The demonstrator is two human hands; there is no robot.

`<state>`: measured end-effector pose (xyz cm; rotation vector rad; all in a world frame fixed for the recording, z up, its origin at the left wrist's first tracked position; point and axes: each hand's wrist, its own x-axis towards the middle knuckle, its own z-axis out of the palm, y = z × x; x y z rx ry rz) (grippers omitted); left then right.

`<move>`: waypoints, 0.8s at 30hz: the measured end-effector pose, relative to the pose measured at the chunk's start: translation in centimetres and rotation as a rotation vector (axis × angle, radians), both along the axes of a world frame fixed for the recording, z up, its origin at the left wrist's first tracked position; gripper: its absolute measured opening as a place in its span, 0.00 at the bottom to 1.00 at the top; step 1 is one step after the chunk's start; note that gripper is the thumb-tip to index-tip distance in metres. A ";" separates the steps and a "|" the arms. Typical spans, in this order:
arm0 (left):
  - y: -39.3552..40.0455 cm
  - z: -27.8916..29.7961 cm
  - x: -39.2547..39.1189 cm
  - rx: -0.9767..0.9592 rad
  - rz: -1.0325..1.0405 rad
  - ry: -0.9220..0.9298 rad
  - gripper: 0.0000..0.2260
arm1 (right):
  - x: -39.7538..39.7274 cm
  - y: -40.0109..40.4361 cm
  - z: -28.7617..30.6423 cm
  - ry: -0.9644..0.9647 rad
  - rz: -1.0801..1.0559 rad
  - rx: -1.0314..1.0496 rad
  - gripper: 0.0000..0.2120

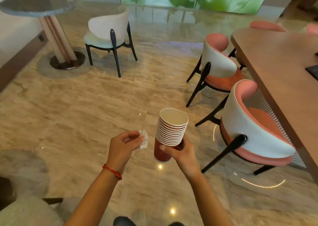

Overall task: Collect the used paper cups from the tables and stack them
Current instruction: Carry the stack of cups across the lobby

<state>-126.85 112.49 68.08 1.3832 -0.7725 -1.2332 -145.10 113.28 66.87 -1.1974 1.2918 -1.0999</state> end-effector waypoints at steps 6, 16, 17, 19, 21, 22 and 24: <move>-11.1 -0.3 -0.2 0.013 -0.001 0.015 0.08 | -0.3 -10.9 0.3 -0.015 -0.018 0.016 0.34; -32.1 -0.8 -4.2 0.005 0.015 -0.001 0.08 | -4.0 -32.7 0.2 -0.013 0.025 -0.026 0.28; -34.0 -0.5 -4.6 0.007 0.018 -0.002 0.08 | -4.3 -34.8 0.5 -0.010 0.032 -0.022 0.28; -37.7 -0.2 -5.0 0.009 0.023 -0.014 0.08 | -4.8 -38.8 0.9 -0.010 0.048 -0.013 0.28; -41.3 0.1 -5.2 0.012 0.038 -0.014 0.08 | -5.0 -42.7 1.3 -0.023 0.055 0.001 0.28; -43.0 0.1 -5.2 0.015 0.048 -0.012 0.08 | -5.0 -44.5 1.3 -0.024 0.057 0.005 0.28; -46.8 0.1 -5.1 0.019 0.056 -0.012 0.08 | -4.7 -48.4 1.1 -0.018 0.057 0.008 0.27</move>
